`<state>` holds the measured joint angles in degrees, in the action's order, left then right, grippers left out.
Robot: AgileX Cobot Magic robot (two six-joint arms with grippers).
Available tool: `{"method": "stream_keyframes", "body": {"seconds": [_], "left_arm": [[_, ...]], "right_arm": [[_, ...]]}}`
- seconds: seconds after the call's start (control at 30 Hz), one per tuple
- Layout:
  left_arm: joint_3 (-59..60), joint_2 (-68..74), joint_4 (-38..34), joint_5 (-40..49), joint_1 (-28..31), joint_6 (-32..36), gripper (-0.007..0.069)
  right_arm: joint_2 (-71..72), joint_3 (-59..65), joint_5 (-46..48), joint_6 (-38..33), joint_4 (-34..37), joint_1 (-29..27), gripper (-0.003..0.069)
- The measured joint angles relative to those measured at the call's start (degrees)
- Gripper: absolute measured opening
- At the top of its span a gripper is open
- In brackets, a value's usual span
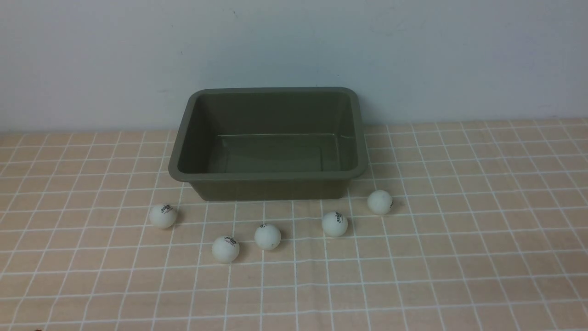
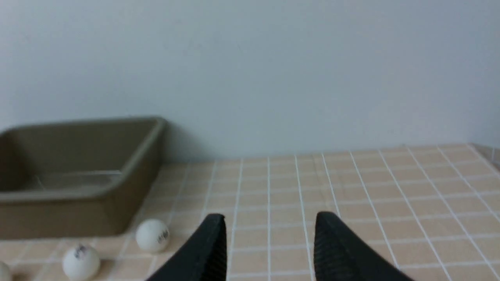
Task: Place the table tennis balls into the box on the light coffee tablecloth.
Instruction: 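Reach for and grasp a ping pong ball on the table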
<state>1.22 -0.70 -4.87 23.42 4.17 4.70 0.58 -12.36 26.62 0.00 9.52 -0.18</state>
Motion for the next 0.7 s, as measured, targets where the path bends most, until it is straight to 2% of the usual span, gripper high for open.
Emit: {"method": "stream_keyframes", "body": {"seconds": [0.23,0.7], "left_arm": [[0.00,0.00,0.00,0.00,0.00,0.00,0.0287],[0.00,0.00,0.00,0.00,0.00,0.00,0.0287]], "right_arm": [[0.00,-9.24,10.05,0.00,3.96,0.00,0.0291],[0.00,-9.30,10.72,0.00,7.38,0.00,0.0291]]}}
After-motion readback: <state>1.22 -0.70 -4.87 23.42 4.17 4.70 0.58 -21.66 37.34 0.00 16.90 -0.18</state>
